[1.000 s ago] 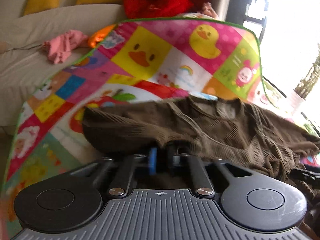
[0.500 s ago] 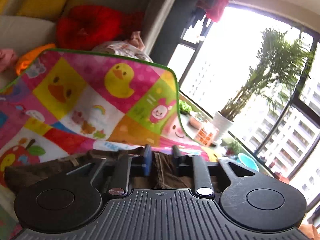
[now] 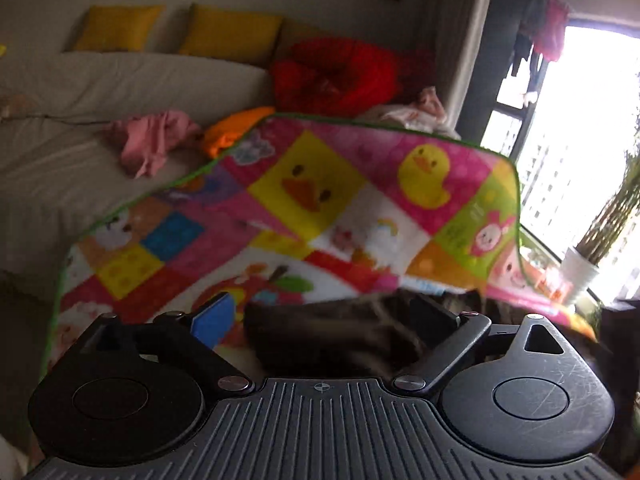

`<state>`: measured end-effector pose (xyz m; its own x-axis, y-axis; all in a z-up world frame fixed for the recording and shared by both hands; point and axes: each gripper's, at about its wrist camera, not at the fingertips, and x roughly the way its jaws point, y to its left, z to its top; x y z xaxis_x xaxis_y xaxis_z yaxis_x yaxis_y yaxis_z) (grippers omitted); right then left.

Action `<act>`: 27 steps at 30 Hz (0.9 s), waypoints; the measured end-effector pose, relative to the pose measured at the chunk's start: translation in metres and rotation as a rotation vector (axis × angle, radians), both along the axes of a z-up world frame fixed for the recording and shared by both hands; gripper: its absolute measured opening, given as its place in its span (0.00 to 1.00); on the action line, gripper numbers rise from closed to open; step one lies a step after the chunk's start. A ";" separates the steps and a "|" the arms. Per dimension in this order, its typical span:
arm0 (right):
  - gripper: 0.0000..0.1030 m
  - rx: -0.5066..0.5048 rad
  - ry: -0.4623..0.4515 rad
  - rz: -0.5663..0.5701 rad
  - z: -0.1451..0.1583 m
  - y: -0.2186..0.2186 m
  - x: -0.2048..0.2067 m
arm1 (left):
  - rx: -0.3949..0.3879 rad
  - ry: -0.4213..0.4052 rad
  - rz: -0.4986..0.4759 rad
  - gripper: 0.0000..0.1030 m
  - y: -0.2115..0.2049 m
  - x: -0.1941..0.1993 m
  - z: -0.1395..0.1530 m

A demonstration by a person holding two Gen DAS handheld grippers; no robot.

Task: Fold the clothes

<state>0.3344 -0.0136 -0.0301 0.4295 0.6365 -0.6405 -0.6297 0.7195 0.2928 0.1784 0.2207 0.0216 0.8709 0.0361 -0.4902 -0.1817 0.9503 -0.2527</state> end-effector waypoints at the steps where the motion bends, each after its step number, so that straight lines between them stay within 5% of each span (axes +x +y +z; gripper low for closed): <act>1: 0.49 -0.013 0.016 0.010 -0.006 0.010 0.003 | 0.010 0.020 -0.017 0.95 -0.003 0.000 -0.003; 2: 0.24 -0.021 0.018 0.019 -0.006 0.015 0.004 | 0.020 0.040 -0.033 0.96 -0.006 0.001 -0.006; 3: 0.12 -0.024 0.003 0.025 0.000 0.016 0.001 | 0.038 0.054 -0.055 0.96 -0.011 0.004 -0.010; 9: 0.11 0.007 -0.225 -0.067 0.069 -0.029 -0.004 | 0.139 0.101 -0.195 0.98 -0.056 0.028 -0.035; 12: 0.11 0.000 -0.260 -0.153 0.091 -0.069 0.009 | 0.188 0.121 -0.266 0.98 -0.079 0.040 -0.047; 19: 0.35 -0.178 -0.199 -0.399 0.063 -0.146 0.041 | 0.248 0.187 -0.360 0.98 -0.097 0.041 -0.059; 24: 0.48 -0.032 -0.147 -0.331 0.056 -0.154 0.035 | 0.117 0.106 -0.481 0.99 -0.104 0.044 -0.043; 27: 0.69 -0.105 -0.148 -0.284 0.038 -0.124 0.038 | 0.136 0.107 -0.449 0.99 -0.110 0.052 -0.041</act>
